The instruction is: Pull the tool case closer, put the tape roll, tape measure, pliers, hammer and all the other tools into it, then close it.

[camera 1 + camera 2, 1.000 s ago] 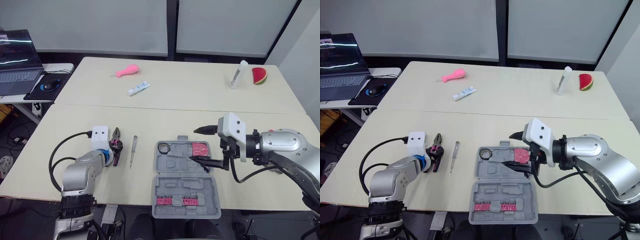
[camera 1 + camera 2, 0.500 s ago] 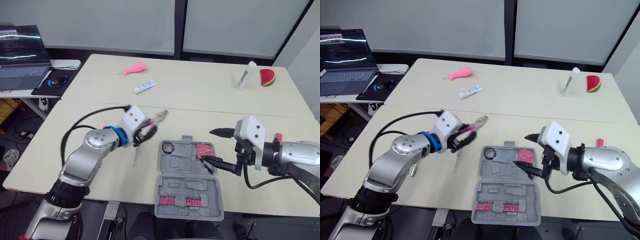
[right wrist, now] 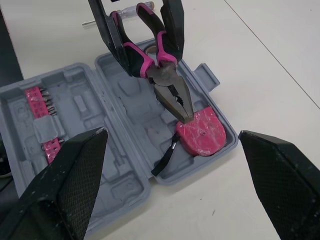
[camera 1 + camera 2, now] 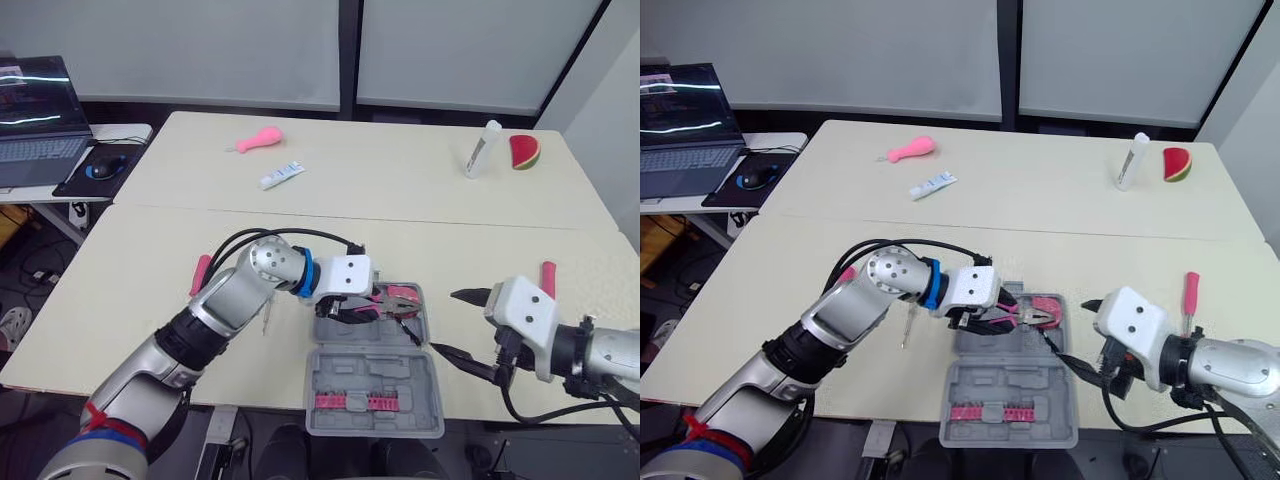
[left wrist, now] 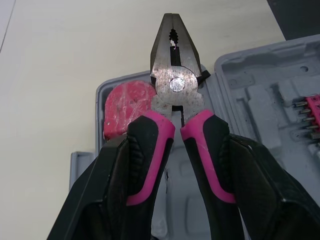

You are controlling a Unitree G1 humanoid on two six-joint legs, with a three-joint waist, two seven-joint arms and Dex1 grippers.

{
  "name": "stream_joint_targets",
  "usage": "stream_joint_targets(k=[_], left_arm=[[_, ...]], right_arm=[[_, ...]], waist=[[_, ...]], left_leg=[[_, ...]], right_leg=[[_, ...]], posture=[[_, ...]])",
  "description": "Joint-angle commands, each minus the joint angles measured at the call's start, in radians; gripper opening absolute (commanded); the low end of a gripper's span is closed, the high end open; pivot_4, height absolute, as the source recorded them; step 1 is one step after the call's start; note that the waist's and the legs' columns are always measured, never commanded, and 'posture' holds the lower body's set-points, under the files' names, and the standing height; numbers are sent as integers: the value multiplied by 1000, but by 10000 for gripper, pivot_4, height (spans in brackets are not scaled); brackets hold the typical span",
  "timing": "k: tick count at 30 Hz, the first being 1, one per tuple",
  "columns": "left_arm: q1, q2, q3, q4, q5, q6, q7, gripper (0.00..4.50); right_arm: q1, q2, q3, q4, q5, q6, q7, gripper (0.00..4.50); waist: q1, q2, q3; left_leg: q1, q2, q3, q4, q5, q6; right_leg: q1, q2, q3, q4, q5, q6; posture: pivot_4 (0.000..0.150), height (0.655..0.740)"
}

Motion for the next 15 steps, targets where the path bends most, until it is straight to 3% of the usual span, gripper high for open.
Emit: stream_joint_targets(k=[1, 8, 15], left_arm=[[-23, -10, -1, -9, 23, -11, -27, 24822], [-19, -3, 6, -10, 48, -22, -70, 24822], [-9, 2, 16, -18, 53, -14, -84, 24822]], right_arm=[[-85, -3, 140, 22, -82, -36, -28, 45000], [-285, 59, 427, 185, -219, -56, -7, 45000], [-394, 124, 556, 300, -308, -104, 41, 45000]], waist=[[-2, 0, 0], [5, 0, 0], [9, 0, 0]], left_leg=[[0, 0, 0, 0, 0, 0], [-1, -1, -1, 1, 0, 0], [-1, -1, -1, 1, 0, 0]], right_leg=[[0, 0, 0, 0, 0, 0], [-1, -1, 0, 0, 0, 0], [-1, -1, -1, 0, 0, 0]], posture=[[1500, 7400], [1500, 7400], [1500, 7400]])
